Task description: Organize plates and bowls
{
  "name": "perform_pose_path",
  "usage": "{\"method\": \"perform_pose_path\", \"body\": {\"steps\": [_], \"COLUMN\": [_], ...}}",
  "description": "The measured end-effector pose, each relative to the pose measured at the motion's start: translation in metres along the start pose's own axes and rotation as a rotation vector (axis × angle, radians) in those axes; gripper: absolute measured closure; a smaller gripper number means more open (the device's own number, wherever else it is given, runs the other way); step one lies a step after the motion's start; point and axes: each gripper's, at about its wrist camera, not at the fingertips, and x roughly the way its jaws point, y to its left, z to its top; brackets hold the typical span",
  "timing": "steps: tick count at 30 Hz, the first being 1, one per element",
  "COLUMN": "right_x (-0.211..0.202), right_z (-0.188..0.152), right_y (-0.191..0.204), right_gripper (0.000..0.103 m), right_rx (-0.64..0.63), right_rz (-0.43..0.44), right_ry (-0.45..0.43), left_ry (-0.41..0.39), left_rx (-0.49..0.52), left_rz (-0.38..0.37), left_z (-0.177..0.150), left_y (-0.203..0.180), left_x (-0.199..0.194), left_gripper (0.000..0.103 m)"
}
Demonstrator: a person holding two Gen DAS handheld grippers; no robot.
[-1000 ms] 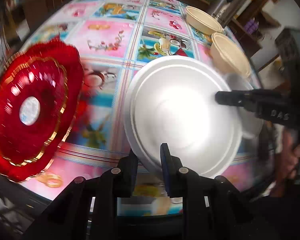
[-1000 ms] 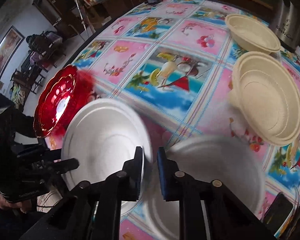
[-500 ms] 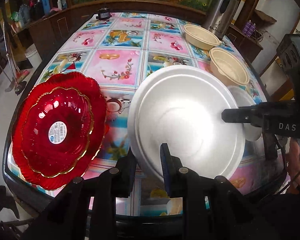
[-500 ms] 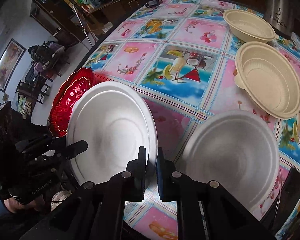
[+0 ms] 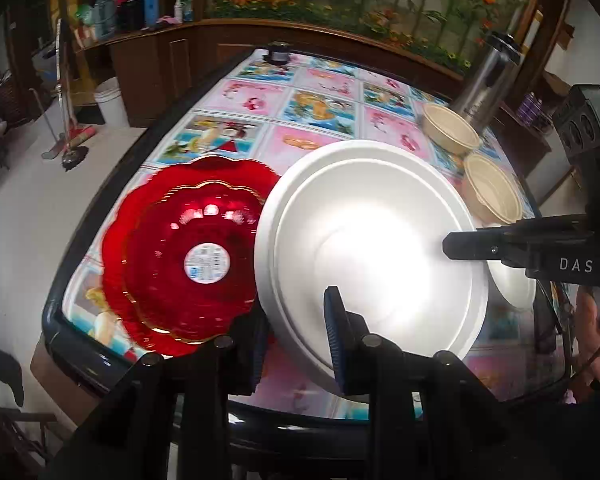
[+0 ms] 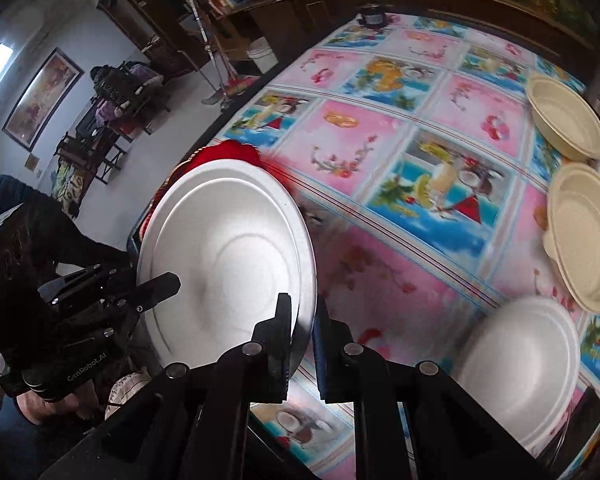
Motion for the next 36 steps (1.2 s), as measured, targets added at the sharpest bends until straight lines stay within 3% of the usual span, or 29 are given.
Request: {"method": "perform_pose_path", "body": {"steps": [17, 36], "right_x": [0.056, 0.096], "right_z": [0.047, 0.069], "right_y": [0.066, 0.067], "right_gripper": [0.091, 0.091], "right_rx": [-0.1, -0.052], "right_rz": [0.076, 0.049], "right_ry": [0.049, 0.077], "left_ry": [-0.011, 0.028], "left_rx": [-0.115, -0.134], "left_rz": [0.07, 0.036], "left_z": [0.0, 0.014], "left_y": [0.077, 0.11], "left_x": [-0.015, 0.018], "left_gripper": [0.078, 0.078]}}
